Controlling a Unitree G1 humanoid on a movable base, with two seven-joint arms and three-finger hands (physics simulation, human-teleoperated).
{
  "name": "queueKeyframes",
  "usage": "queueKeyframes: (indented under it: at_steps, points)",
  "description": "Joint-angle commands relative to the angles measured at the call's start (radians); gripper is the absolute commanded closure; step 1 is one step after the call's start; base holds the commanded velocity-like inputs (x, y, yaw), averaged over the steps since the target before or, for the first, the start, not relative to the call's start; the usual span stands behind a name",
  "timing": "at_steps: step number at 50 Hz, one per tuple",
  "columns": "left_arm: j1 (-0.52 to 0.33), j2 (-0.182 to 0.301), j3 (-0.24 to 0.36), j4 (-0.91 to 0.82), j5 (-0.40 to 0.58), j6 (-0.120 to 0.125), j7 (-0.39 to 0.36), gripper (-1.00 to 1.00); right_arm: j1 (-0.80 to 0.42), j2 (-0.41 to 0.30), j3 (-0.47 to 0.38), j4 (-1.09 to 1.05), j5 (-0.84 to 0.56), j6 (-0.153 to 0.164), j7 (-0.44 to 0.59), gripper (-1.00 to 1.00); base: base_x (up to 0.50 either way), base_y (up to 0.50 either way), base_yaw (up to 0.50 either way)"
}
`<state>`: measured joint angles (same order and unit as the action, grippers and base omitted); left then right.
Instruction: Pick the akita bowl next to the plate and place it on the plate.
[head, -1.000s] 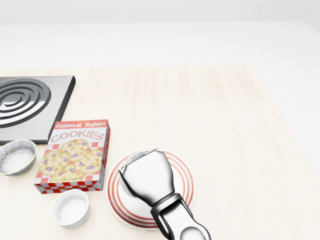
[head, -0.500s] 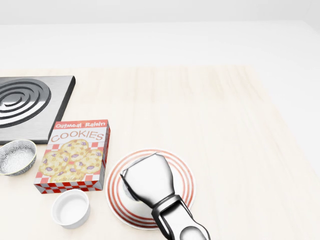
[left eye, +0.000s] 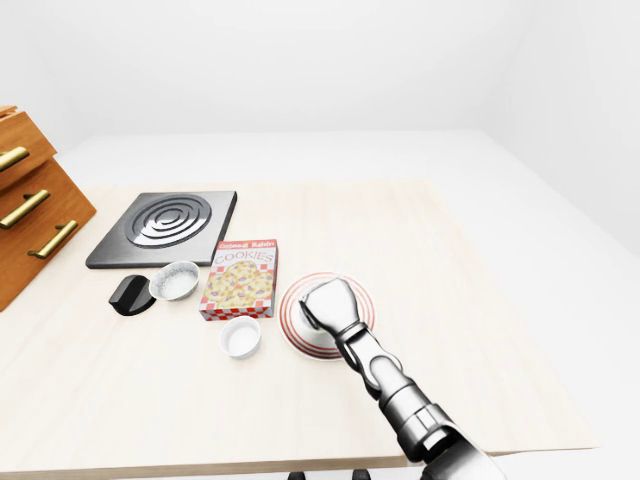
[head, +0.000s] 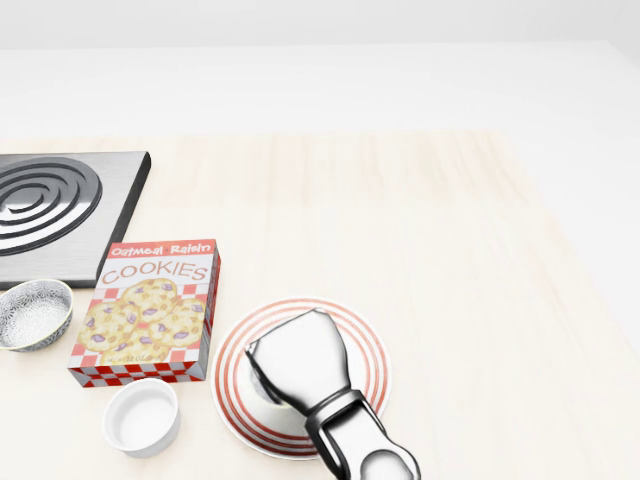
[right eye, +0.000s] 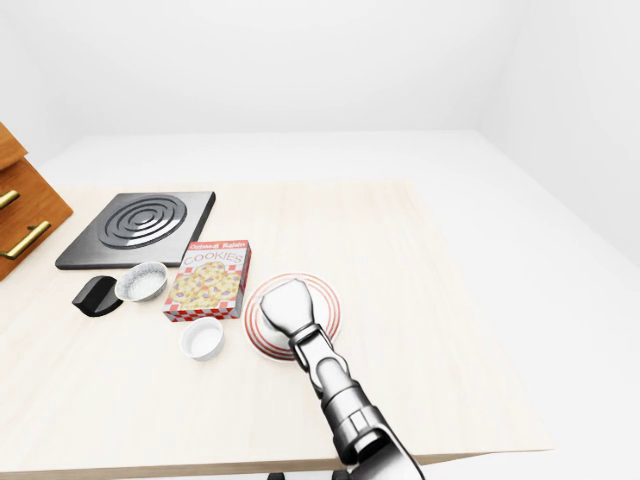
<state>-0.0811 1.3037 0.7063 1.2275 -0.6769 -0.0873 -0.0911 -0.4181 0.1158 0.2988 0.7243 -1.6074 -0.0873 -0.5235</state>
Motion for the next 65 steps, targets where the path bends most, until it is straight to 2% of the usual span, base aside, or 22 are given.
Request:
queueKeyframes:
  at_steps: [1,21,22,23,26,30,32,35,36,38,49,50,51,65]
  points:
    - [0.000,0.000,0.000,0.000,0.000,0.000,0.000,-1.00,-0.008,0.000,-0.002,0.008,-0.003,0.000,0.000,1.00,0.00,0.00,0.00]
    - [0.007,-0.003,0.003,0.003,-0.003,0.000,-0.004,-1.00,0.012,-0.001,0.003,-0.035,-0.001,0.000,0.000,1.00,0.00,0.00,0.00]
    - [0.006,-0.003,0.003,0.003,-0.004,0.000,-0.004,-1.00,0.024,0.001,0.001,-0.049,0.009,0.000,0.000,-0.37,0.00,0.00,0.00]
    - [0.006,-0.003,0.002,0.004,-0.004,0.000,-0.004,-1.00,0.032,-0.001,0.003,-0.066,0.012,0.000,0.000,-1.00,0.00,0.00,0.00]
    - [0.005,0.001,0.002,0.001,-0.004,0.000,-0.001,-1.00,0.101,-0.016,0.006,-0.212,0.063,0.000,0.000,-1.00,0.00,0.00,0.00]
    - [0.003,-0.001,0.000,0.000,-0.002,0.000,0.001,-1.00,0.147,-0.030,0.006,-0.307,0.065,0.000,0.012,-1.00,0.00,0.00,0.00]
    - [0.003,-0.002,0.001,0.002,-0.002,0.000,0.000,-1.00,0.197,-0.044,0.006,-0.412,0.074,0.000,0.105,-1.00,0.00,0.00,0.00]
    - [0.004,0.001,0.001,0.000,-0.002,0.000,0.001,-1.00,0.213,-0.052,0.011,-0.447,0.069,0.000,0.142,-1.00,0.00,0.00,0.00]
    - [0.004,0.002,0.001,-0.003,-0.002,0.000,0.002,-1.00,0.278,-0.070,0.013,-0.595,0.078,0.000,0.246,-1.00,0.00,0.00,0.00]
    - [0.000,-0.003,-0.001,-0.004,0.002,0.000,0.004,-1.00,0.315,-0.079,0.013,-0.676,0.086,0.000,0.321,-1.00,0.00,0.00,0.00]
    - [-0.001,-0.003,0.000,-0.004,0.003,0.000,0.004,-1.00,0.316,-0.082,0.017,-0.681,0.088,0.000,0.325,-1.00,0.00,0.00,0.00]
    - [-0.003,-0.001,-0.001,-0.004,0.004,0.000,0.004,-1.00,0.382,-0.097,0.022,-0.803,0.096,0.000,0.444,-1.00,0.00,0.00,0.00]
    - [-0.003,-0.001,-0.001,-0.004,0.004,0.000,0.004,-1.00,0.388,-0.099,0.024,-0.816,0.097,0.000,0.455,-1.00,0.00,0.00,0.00]
    - [-0.003,-0.001,0.000,-0.004,0.005,0.000,0.004,-1.00,0.388,-0.102,0.027,-0.818,0.100,0.000,0.456,-1.00,0.00,0.00,0.00]
